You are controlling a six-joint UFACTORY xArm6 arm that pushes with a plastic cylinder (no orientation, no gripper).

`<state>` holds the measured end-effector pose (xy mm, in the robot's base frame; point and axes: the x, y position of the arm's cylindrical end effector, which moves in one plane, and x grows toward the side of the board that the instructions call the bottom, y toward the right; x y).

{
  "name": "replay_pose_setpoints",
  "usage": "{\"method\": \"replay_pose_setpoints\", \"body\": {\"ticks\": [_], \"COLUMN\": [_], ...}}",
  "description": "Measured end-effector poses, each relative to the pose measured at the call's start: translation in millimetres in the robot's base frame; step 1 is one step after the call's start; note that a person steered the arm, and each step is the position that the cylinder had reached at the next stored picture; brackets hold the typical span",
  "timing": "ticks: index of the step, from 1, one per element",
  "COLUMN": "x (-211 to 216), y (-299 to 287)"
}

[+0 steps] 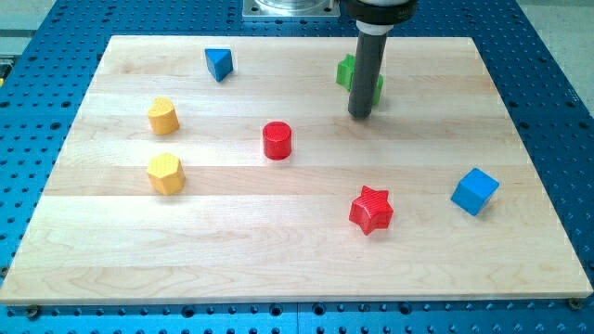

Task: Move the cube into the triangle

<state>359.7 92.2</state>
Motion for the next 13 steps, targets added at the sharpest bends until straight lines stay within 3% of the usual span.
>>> {"method": "replay_pose_setpoints", "body": {"ticks": [2, 3, 4, 6, 8, 10, 11, 13], "x": [-8, -32, 0, 175, 213, 90, 26, 125], "y": [31, 43, 95, 148, 127, 55, -21, -34]}}
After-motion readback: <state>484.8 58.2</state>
